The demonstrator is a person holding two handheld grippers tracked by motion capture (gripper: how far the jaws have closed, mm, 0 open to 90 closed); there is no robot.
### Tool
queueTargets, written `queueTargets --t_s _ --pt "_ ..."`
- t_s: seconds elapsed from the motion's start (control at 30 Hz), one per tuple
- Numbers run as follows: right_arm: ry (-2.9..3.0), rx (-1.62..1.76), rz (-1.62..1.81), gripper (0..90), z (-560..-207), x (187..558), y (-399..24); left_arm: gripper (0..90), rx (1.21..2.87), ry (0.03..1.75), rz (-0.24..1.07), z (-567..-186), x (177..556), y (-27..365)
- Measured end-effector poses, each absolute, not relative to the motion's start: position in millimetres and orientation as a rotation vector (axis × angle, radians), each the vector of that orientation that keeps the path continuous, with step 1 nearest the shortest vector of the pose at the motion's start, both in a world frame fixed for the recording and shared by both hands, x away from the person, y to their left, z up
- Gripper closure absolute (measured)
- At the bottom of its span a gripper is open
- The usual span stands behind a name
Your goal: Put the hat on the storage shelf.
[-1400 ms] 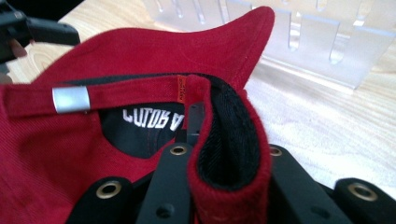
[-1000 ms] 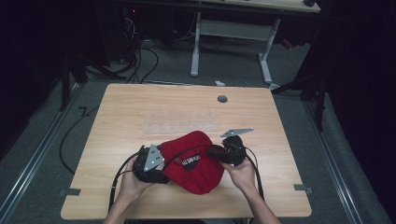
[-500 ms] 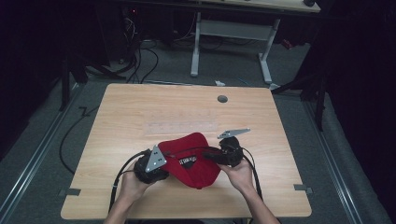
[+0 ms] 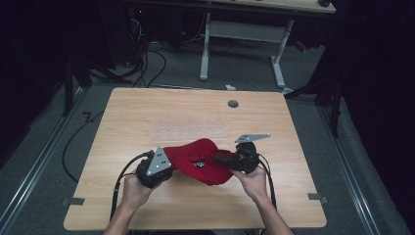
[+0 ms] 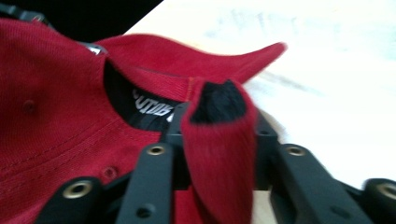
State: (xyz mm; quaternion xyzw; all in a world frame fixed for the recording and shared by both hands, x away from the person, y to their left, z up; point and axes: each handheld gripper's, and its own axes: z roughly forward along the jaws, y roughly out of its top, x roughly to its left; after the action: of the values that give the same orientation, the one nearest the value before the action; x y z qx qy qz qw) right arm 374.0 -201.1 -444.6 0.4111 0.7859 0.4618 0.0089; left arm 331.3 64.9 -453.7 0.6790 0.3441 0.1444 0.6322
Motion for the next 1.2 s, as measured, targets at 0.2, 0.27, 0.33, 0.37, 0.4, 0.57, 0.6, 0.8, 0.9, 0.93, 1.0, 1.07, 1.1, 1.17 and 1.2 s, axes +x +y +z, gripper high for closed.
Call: queueTargets --t_s 0.2,0.27,0.33,0.37,0.4,0.57,0.6,0.8,0.9,0.93,1.0,1.07,1.1,1.17,1.2 --pt "2.311 1.338 1.518 55.1 -439.6 373.4 -215.1 81.1 1.512 0.824 0.307 -449.7 335.7 73.4" --pt "2.244 1.354 1.556 51.7 -437.2 372.4 -221.3 81.1 1.508 0.832 0.308 -448.6 336.9 75.8" --pt "2.179 1.357 1.58 50.0 -434.0 370.1 -227.3 81.2 1.5 0.841 0.308 -448.0 337.4 77.1" --pt "2.155 1.358 1.592 49.5 -432.9 369.1 -229.6 81.2 1.497 0.844 0.305 -447.8 337.8 77.9" --pt "2.126 1.361 1.605 48.7 -431.3 367.7 -233.0 81.2 1.488 0.849 0.3 -447.3 338.2 78.7" --pt "2.039 1.353 1.614 46.3 -425.3 359.3 -247.1 81.3 1.473 0.864 0.287 -444.2 341.2 80.5" --pt "2.025 1.351 1.601 46.0 -424.9 358.1 -249.4 81.2 1.47 0.868 0.285 -443.7 342.1 81.1" --pt "1.935 1.398 1.496 38.9 -443.0 354.1 -275.4 81.3 1.414 0.911 0.271 -437.0 348.0 90.2" --pt "1.945 1.43 1.404 38.8 -458.2 355.9 -279.8 81.2 1.377 0.936 0.253 -431.6 350.6 95.1" --pt "1.948 1.458 1.347 38.9 -470.8 357.2 -283.2 81.2 1.368 0.943 0.25 -430.1 351.6 96.6" --pt "1.947 1.473 1.314 38.9 -477.6 357.7 -284.9 81.3 1.359 0.959 0.244 -426.5 354.8 99.5" --pt "1.949 1.495 1.217 39.3 -494.9 358.6 -289.5 81.2 1.353 0.968 0.242 -423.6 357.5 100.5" --pt "1.949 1.495 1.217 39.3 -494.9 358.6 -289.5 81.2 1.35 0.972 0.241 -422.0 358.7 101.0" --pt "1.954 1.512 1.161 39.3 -504.2 359.1 -291.6 81.2 1.333 0.976 0.242 -419.3 360.9 101.7" --pt "1.958 1.514 1.128 39.3 -509.3 359.8 -292.6 81.1 1.324 0.979 0.242 -418.9 361.8 102.1"
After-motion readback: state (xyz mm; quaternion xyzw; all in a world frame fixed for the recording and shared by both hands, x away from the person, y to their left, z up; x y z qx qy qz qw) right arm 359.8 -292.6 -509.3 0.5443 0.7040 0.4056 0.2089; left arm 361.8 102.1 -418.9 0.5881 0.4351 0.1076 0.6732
